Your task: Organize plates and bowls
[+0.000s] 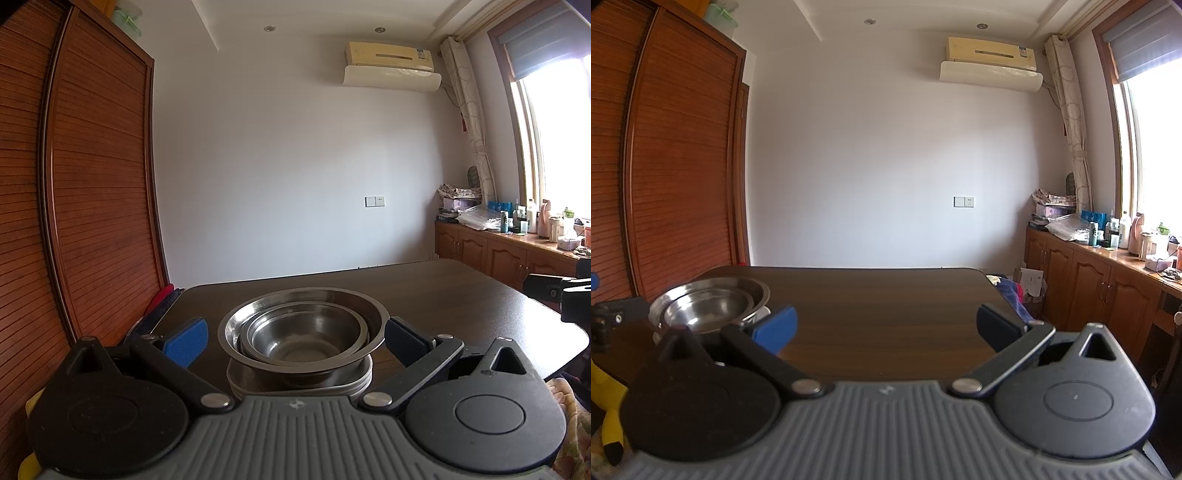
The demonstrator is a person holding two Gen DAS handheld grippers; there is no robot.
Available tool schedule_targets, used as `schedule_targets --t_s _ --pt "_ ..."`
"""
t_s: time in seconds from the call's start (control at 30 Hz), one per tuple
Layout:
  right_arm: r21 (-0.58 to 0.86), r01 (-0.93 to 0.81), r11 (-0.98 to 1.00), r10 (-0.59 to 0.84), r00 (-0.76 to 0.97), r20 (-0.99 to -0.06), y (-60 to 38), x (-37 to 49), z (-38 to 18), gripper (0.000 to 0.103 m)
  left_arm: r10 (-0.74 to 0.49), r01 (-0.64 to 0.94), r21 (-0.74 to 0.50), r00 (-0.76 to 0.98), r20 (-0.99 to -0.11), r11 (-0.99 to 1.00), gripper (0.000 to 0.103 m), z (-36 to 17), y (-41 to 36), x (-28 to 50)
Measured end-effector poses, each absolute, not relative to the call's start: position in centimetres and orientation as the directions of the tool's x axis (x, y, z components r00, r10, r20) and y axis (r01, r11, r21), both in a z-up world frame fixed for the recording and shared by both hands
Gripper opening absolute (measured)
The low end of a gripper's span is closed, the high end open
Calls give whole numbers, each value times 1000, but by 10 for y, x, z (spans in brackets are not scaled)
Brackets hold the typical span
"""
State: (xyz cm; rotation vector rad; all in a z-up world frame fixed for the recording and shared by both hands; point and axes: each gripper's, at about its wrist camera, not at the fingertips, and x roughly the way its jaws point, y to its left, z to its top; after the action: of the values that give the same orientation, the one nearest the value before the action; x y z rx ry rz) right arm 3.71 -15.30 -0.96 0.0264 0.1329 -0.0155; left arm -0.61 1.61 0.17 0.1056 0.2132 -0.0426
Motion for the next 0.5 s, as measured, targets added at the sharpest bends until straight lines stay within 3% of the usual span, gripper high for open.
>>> schedule_targets --t_s 0.5 --pt "23 14 1000 -11 991 -132 -152 37 -9 103 -29 51 97 977 -214 994 103 2 16 -6"
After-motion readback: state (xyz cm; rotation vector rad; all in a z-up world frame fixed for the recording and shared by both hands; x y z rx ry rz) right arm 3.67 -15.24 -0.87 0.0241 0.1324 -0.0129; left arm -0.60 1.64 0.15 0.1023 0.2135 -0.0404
